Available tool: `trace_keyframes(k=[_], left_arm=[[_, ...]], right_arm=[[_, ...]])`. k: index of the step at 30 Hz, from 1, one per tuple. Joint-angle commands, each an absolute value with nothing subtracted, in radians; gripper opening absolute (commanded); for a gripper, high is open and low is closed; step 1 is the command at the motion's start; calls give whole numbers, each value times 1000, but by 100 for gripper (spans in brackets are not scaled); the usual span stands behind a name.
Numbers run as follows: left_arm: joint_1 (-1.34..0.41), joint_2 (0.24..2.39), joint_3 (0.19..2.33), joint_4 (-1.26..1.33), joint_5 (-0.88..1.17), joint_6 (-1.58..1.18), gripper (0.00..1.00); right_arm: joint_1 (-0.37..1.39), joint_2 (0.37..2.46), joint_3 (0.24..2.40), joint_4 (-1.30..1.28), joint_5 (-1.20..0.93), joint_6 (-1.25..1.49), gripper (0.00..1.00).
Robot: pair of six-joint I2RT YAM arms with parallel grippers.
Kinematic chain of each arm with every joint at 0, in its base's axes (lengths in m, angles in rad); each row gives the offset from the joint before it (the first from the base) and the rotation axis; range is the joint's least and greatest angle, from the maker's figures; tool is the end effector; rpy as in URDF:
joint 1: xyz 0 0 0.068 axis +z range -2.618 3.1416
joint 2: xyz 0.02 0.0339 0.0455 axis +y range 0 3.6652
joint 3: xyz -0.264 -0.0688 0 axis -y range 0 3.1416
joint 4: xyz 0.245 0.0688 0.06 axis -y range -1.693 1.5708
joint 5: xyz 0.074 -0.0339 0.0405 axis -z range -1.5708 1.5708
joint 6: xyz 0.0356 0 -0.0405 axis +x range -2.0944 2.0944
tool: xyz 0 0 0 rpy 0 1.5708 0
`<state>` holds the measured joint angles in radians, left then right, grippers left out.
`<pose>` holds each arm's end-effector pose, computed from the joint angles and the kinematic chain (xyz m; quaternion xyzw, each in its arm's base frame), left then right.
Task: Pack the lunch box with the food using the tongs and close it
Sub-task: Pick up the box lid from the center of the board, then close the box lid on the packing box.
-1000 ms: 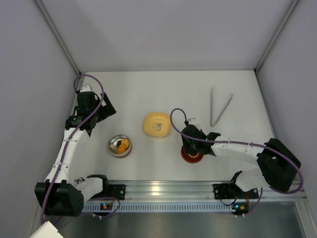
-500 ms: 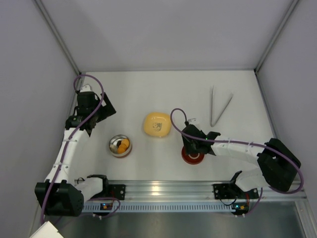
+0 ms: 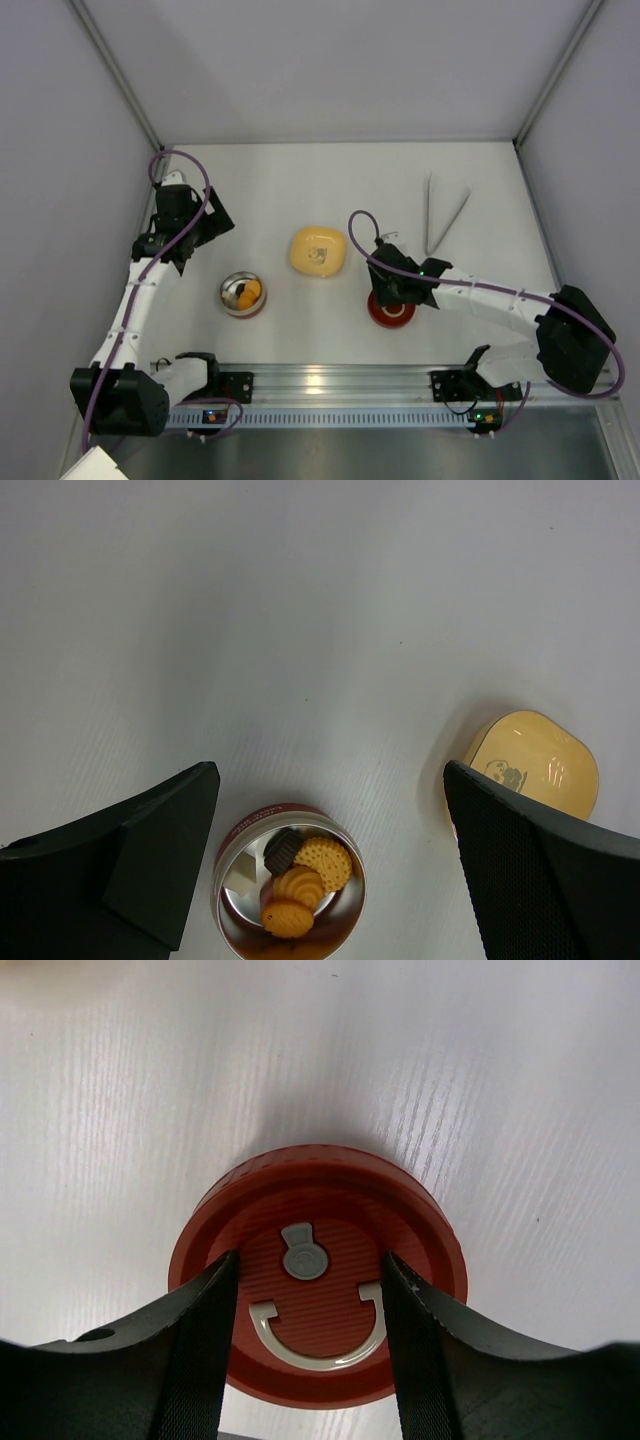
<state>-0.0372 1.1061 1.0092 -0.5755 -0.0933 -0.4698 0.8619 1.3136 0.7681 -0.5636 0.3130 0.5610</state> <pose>0.2369 -0.0055 0.3174 -0.2129 0.8745 -0.0681 0.4304 0.1655 0.1762 0.1964 -0.1089 0.9561 0.0326 0.2702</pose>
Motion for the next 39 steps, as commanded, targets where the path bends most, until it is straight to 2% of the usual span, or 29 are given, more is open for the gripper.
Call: trace_keyframes(k=[1,16,25,39], left_arm=[[-31,1098,1011,-523,-97,-463,99],[-26,1123,1034,-600,-262,-515,99],[69,1103,1048,-607,-233,-545,99],[74,1086,1190,-630,-253,-584,99]], right_arm=[[868,1290,847,-606,330,558,16],[891,1463,1166,-601,269,480,16],[952,1710,1462,-592,207,439,16],[1078,2083,1965,-643,141,439,16]])
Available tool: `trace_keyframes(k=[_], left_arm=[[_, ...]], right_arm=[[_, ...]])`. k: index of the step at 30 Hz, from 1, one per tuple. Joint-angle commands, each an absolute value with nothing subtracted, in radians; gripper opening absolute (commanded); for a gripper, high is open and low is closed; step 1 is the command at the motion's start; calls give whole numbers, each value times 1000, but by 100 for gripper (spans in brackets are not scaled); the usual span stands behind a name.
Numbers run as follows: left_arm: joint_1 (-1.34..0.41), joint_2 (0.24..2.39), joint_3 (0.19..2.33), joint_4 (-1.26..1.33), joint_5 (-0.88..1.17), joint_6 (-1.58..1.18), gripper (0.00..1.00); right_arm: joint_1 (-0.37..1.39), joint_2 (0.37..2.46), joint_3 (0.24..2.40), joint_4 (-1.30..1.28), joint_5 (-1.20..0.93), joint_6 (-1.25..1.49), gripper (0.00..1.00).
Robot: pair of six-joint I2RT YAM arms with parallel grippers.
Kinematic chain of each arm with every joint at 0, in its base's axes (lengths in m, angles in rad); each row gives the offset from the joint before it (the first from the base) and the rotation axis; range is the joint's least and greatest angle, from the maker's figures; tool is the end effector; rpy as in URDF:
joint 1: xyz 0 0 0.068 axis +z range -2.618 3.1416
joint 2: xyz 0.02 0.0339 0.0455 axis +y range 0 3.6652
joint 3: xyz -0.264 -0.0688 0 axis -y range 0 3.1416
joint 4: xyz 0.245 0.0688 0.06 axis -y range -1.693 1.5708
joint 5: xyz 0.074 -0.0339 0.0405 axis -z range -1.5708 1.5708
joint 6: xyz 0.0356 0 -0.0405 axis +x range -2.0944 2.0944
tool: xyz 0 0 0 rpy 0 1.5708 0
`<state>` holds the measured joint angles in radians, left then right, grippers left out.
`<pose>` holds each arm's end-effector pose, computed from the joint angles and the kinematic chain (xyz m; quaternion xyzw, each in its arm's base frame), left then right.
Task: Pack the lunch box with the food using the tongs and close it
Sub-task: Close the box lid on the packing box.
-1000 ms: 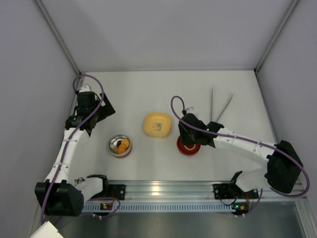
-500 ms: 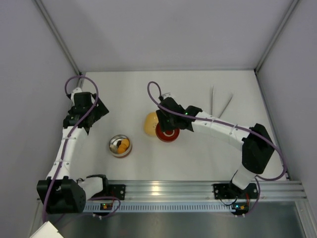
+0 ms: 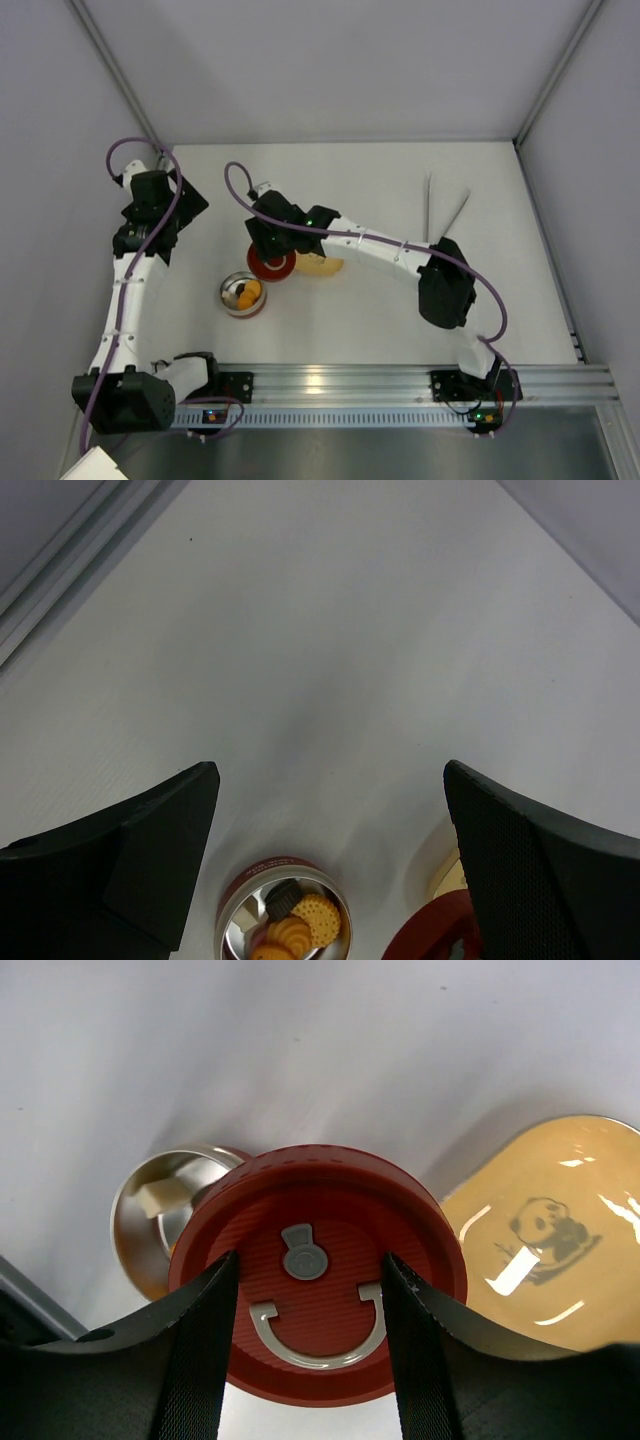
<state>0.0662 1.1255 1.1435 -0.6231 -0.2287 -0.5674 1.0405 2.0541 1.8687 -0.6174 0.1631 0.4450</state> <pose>0.2385 0.0239 0.3543 -0.3245 0.8196 -0.0165 0.4719 0.2429 0.4028 0.2826 -0.2419 0.8924 0.1969 0.3261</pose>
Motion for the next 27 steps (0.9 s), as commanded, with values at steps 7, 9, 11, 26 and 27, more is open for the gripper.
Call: trace_keyframes(k=[7,9,11,26,27], left_arm=[[74,1062,1261,-638,-278,-606,99],[74,1071,1301,-644,-268,-609,99],[75,1077,1325,-647,-258,-615,99],[74,1085,1497,-689,-232,-594,99],[74,1081,1499,-690,-232,-592,99]], right_arm=[[1117,2169,2057,-635,123,445,17],[1126,2180,2071,-635,121,445,17],[1131,2192,2088,-632,123,442,17],[1200,2293,2192,-632,118,417,18],[1201,2299,2195,-634,117,419,18]])
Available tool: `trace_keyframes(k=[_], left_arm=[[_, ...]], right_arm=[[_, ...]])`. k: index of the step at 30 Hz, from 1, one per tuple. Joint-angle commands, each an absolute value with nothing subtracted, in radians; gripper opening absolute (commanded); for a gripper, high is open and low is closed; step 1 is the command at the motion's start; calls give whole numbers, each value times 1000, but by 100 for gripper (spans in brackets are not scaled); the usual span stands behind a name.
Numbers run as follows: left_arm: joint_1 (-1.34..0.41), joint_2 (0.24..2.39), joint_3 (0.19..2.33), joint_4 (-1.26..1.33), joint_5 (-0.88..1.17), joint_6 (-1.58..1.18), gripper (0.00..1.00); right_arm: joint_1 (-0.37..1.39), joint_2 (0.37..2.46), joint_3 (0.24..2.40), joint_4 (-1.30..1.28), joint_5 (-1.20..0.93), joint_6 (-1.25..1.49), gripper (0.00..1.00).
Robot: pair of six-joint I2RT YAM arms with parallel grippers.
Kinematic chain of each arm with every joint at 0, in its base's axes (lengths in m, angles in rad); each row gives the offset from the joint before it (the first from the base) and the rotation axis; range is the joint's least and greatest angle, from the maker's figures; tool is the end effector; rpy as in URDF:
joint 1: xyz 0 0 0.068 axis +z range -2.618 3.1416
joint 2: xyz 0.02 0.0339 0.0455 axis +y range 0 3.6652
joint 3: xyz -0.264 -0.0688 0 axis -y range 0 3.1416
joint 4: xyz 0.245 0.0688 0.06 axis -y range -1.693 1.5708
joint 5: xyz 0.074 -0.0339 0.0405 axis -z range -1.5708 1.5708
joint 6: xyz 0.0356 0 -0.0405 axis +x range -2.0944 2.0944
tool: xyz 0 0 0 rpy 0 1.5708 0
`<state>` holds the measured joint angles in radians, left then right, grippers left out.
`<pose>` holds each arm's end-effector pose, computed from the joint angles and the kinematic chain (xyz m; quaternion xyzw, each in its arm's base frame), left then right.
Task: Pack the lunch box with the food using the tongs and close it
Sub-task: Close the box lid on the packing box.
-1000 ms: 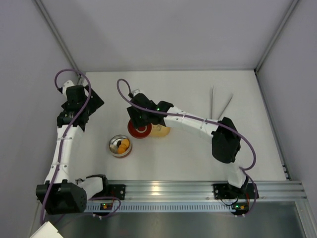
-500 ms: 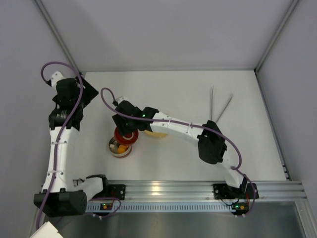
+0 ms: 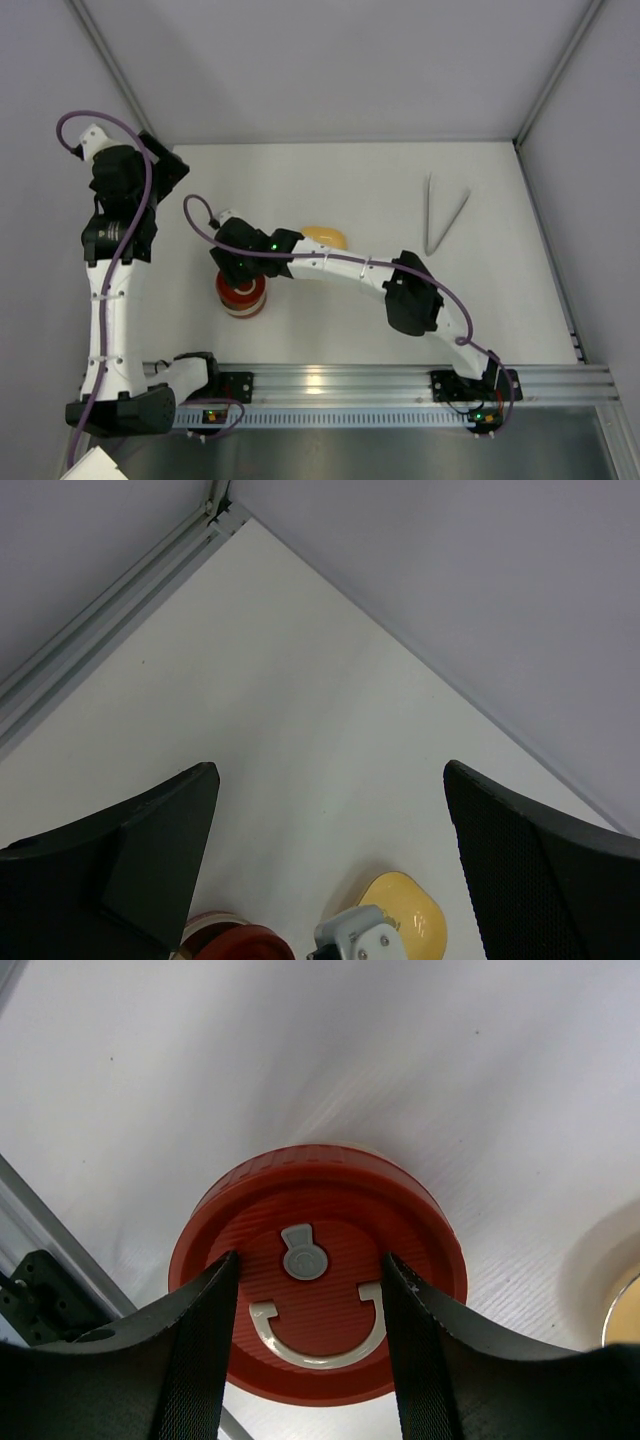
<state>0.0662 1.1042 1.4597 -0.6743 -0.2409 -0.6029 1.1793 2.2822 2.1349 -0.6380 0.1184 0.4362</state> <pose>0.2121 0.0226 0.4568 -0.3307 0.7368 -0.0603 0.5867 0.2026 0.4798 0.2595 -0.3137 0.8675 0.2383 0.3036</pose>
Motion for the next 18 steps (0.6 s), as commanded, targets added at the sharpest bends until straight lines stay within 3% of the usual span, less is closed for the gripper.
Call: trace_keyframes(k=[1,18], left_arm=[[74,1081,1500,-689,-227,-592,99],[74,1069,1508,-689,-209,-584,99]], right_arm=[[1203,2307,2201,-637,115,417,19],[1216,2362,2223,-611,100,413,21]])
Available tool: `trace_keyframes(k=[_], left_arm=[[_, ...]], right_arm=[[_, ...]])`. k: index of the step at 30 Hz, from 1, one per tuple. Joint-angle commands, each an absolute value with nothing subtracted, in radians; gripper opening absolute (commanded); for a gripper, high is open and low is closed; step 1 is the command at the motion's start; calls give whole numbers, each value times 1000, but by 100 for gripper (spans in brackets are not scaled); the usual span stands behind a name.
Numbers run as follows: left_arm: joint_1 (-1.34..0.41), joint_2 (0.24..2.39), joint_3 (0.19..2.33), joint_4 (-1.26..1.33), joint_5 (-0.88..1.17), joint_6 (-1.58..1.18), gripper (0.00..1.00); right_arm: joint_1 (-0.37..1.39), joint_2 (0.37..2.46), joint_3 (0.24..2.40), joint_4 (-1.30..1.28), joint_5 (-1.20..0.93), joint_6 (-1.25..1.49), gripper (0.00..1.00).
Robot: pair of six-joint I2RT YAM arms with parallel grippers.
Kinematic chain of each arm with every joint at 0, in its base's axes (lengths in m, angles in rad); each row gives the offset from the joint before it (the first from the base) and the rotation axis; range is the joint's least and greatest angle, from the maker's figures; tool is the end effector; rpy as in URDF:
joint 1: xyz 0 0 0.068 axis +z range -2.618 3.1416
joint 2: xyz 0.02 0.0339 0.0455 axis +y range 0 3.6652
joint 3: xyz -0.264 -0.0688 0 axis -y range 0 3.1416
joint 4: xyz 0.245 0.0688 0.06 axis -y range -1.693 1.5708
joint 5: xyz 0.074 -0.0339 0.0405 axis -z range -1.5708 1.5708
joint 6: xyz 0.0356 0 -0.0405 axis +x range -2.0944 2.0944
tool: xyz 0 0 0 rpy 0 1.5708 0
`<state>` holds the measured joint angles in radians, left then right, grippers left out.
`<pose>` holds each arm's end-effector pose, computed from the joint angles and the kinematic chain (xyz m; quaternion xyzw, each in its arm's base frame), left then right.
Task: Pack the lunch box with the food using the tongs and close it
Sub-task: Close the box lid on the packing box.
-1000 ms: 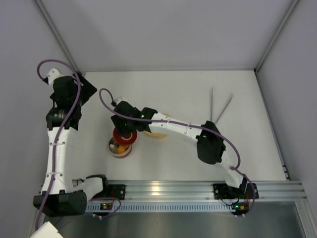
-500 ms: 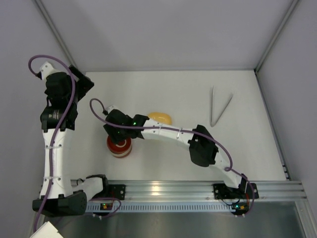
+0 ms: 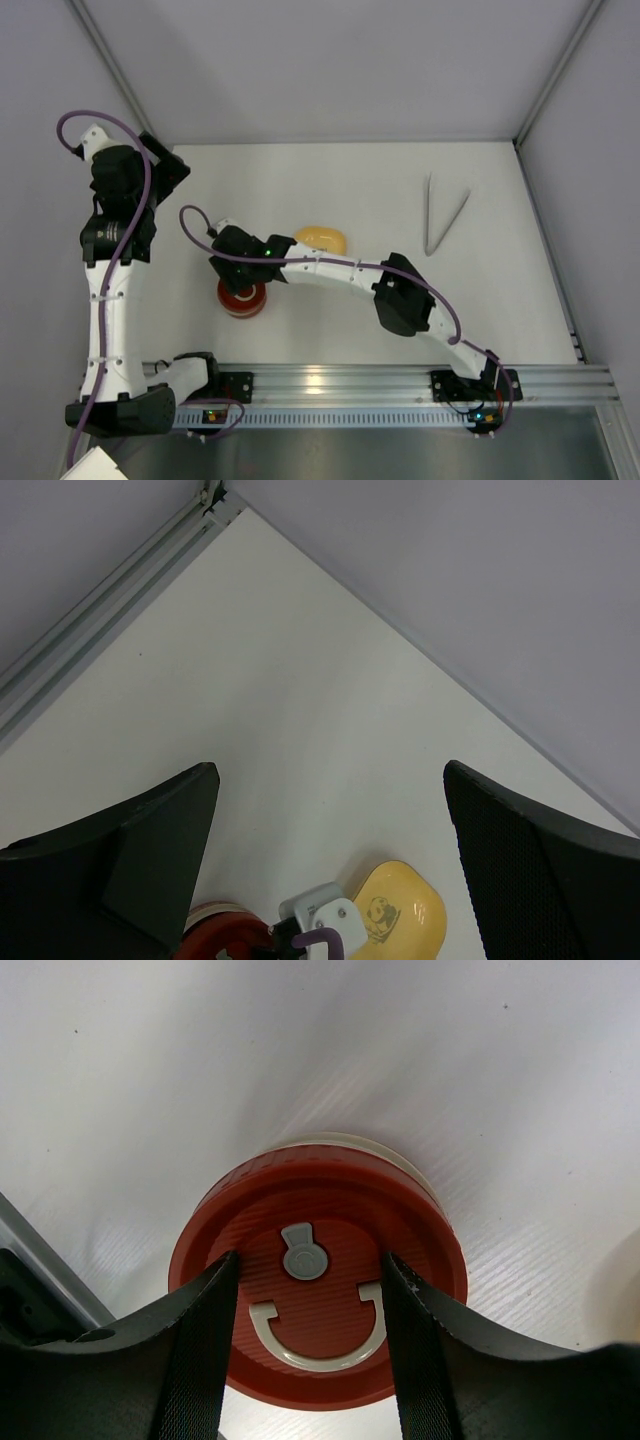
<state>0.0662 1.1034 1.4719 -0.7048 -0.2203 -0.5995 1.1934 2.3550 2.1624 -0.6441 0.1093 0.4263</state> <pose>0.2097 0.0217 0.4575 -0.3250 0.7453 -0.0651 0.5786 0.1995 0.4928 0.2312 -0.3306 0.8716 0.2243 0.2840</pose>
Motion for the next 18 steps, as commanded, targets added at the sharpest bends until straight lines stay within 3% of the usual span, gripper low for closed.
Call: trace_keyframes(k=[1,8,18], left_arm=[[74,1066,1508,-687,-209,-584,99],[75,1066,1505,-686,-206,-581,99],[74,1065,1496,-681,-204,-580,99]], right_arm=[[1216,2364,2223,-607,98,411,21],[1223,2378,2210,-558,91,407,27],[1232,2379,2204,-546,92,391,51]])
